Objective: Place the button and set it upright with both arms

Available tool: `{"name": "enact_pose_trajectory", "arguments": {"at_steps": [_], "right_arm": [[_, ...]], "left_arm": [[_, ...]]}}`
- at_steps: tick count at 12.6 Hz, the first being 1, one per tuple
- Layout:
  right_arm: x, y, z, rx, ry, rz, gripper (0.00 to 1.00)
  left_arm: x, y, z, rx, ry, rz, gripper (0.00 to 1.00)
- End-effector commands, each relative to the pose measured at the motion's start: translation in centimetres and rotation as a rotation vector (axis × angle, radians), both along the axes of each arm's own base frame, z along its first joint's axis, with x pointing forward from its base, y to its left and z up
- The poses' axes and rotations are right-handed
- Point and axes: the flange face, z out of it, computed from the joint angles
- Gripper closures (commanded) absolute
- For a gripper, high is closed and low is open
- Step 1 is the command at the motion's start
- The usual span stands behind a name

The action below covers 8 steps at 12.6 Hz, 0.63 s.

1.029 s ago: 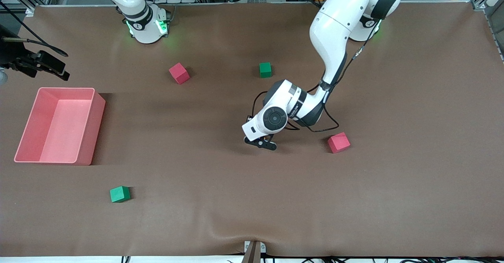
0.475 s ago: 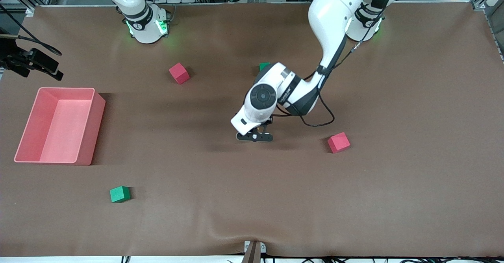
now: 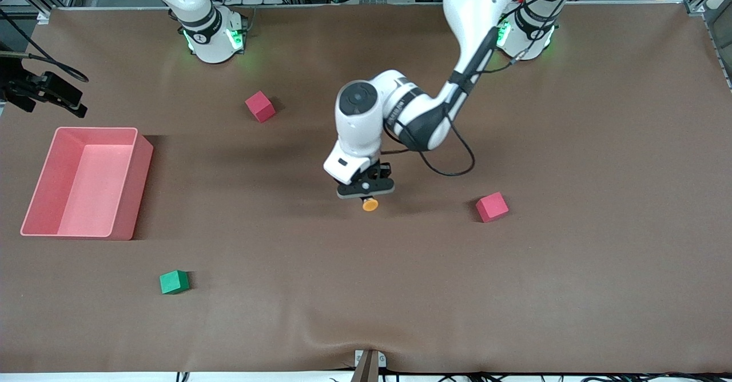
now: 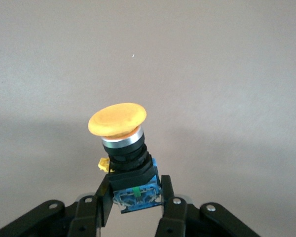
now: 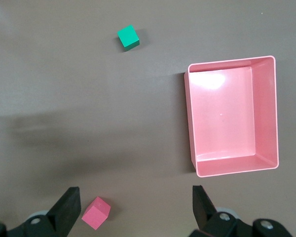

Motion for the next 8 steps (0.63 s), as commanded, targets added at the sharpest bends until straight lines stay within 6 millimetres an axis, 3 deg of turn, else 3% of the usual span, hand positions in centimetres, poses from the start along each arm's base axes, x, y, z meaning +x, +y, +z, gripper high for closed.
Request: {"name": "enact_pose_trajectory", "arguments": {"at_steps": [1, 2, 5, 8], "right_arm": [[0.2, -0.1, 0.5, -0.02, -0.001, 0.007, 0.0], [0.2, -0.2, 0.6, -0.018, -0.004, 0.007, 0.0], [0.4, -0.1, 0.5, -0.017, -0.003, 0.007, 0.0], [0.4, 0.1, 0.5, -0.017, -0.004, 0.01, 0.0]], "left_arm": [[-2.0, -2.3, -2.7, 0.012, -0.129, 0.074, 1.0], [-3.9, -3.8, -4.7, 0.033, -0.172, 0.081, 1.0], [-6.6, -5.4, -8.6, 0.077, -0.325, 0.141, 1.0], [-8.0, -6.2, -10.2, 0.101, -0.413, 0.109, 1.0]]}}
